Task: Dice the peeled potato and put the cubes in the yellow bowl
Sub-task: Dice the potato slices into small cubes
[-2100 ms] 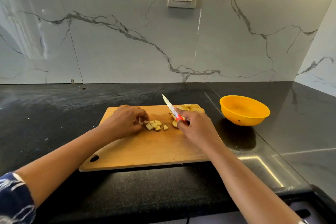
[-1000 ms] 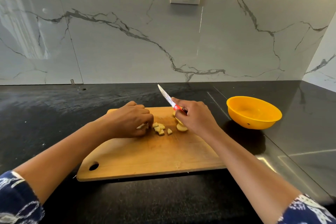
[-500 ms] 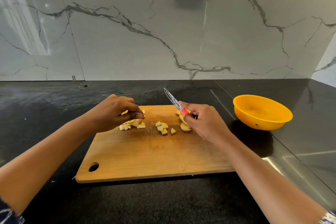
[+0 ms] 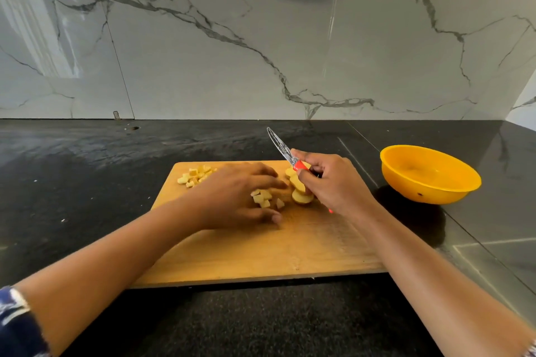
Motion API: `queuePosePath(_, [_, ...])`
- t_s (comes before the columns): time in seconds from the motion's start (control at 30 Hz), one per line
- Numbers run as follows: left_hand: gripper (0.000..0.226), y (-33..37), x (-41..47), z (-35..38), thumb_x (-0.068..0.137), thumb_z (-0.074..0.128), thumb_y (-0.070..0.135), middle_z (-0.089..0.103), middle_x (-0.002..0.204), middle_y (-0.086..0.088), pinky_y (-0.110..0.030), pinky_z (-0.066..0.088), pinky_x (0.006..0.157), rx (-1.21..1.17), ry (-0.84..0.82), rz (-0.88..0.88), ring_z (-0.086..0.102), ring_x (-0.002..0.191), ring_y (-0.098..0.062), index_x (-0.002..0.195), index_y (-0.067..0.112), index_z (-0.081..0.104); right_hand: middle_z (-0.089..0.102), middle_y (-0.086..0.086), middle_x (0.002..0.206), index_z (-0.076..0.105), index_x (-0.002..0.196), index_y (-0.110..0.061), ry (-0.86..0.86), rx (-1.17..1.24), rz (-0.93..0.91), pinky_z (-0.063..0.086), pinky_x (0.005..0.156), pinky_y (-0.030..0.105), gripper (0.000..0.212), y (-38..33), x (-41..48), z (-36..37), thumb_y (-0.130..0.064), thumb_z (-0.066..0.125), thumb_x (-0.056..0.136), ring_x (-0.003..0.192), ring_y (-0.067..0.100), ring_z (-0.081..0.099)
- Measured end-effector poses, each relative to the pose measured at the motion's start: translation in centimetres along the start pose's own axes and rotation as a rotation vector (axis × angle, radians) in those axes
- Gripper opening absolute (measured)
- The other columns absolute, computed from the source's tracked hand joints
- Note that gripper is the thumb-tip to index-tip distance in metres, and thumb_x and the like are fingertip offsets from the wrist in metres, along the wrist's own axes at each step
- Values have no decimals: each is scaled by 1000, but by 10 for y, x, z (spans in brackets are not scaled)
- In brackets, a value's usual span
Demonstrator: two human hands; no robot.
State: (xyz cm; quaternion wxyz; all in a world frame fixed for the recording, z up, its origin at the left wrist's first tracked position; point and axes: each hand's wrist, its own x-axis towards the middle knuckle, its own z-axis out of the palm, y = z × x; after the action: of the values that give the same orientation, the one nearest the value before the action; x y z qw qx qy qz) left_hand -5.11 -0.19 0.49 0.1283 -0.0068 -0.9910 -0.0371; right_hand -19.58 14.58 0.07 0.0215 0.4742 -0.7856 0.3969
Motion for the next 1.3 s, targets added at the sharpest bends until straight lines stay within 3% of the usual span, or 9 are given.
queuePosePath(0.13, [27, -1, 13, 8, 90, 56, 42, 62, 111, 9, -27, 44, 88, -49, 39, 16, 54, 100, -8, 112, 30, 66, 73, 0, 94, 55, 132, -31, 14, 23, -14, 56, 70, 43, 40, 2, 0, -1, -25, 58, 93, 75, 23, 67])
queuePosePath(0.2, [21, -11, 12, 5, 91, 58, 36, 65, 103, 7, -32, 43, 96, -17, 59, -6, 54, 94, -9, 106, 26, 69, 70, -9, 77, 56, 132, -30, 16, 32, -11, 55, 65, 41, 40, 2, 0, -3, -24, 58, 93, 64, 21, 64])
queuePosePath(0.33, [13, -37, 2, -7, 89, 60, 32, 66, 103, 7, -29, 5, 116, 55, 51, -52, 59, 98, -10, 97, 24, 68, 62, -8, 61, 54, 133, -30, 17, 37, -18, 49, 53, 37, 40, 4, -1, -4, -23, 56, 94, 47, 9, 47])
queuePosePath(0.5, [5, -62, -17, -23, 83, 69, 23, 63, 87, 11, -49, 18, 116, -27, 188, -142, 59, 83, -8, 88, 24, 68, 60, -11, 59, 55, 133, -27, 19, 36, -28, 50, 53, 37, 39, 2, -2, -6, -24, 56, 94, 47, 7, 46])
queuePosePath(0.67, [17, -66, -30, -28, 82, 66, 45, 63, 101, 14, -40, 50, 90, -183, 235, -164, 58, 97, -7, 97, 38, 63, 56, -16, 58, 54, 134, -26, 17, 27, -34, 50, 55, 36, 39, 2, -3, -6, -23, 56, 94, 49, 6, 47])
queuePosePath(0.8, [63, -52, -35, -15, 76, 38, 80, 42, 134, 28, -24, 22, 110, -139, 11, 10, 33, 127, 8, 127, 44, 50, 56, -18, 60, 53, 135, -26, 16, 14, -30, 51, 58, 35, 40, 2, -3, -6, -24, 57, 95, 52, 7, 50])
queuePosePath(0.9, [64, -55, -33, -1, 81, 22, 80, 30, 145, 24, -32, -1, 115, 13, -34, 35, 19, 137, 5, 133, 48, 41, 57, -17, 62, 52, 135, -26, 9, 11, -31, 52, 60, 37, 41, 2, -3, -5, -24, 56, 95, 56, 9, 53])
queuePosePath(1.1, [61, -70, -18, 2, 87, 26, 73, 63, 120, 12, -51, 26, 112, 54, 107, 19, 56, 114, -5, 109, 34, 67, 55, -20, 63, 52, 135, -26, 14, 3, -24, 51, 59, 34, 41, 2, -3, -5, -23, 56, 95, 56, 8, 53])
queuePosePath(1.3, [56, -74, -16, 1, 79, 32, 78, 60, 119, 21, -50, 17, 115, -76, 174, -32, 53, 114, 0, 100, 39, 66, 56, -19, 60, 55, 133, -26, 72, 21, 4, 49, 53, 29, 39, 5, 0, -9, -22, 57, 94, 51, 6, 50])
